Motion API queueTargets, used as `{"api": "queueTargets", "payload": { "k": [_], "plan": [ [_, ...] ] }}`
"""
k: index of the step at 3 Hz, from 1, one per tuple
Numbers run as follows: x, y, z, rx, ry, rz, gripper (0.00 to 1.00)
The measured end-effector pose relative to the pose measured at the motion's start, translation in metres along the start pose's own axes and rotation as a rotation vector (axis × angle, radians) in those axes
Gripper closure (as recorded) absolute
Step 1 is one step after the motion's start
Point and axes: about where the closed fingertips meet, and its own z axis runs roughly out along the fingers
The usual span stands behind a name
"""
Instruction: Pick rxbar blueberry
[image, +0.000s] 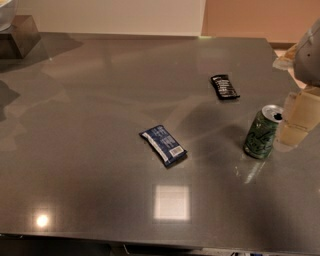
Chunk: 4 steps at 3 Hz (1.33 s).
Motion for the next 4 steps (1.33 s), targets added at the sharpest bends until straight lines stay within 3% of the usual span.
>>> {"api": "queueTargets", "payload": {
  "k": [1, 2, 4],
  "plan": [
    [0.0, 0.0, 0.0, 0.0, 0.0, 0.0, 0.0],
    [-0.018, -0.003, 0.008, -0.031, -0.005, 0.005, 0.0],
    [-0.071, -0.003, 0.054, -0.125, 0.032, 0.088, 0.0]
  ]
}}
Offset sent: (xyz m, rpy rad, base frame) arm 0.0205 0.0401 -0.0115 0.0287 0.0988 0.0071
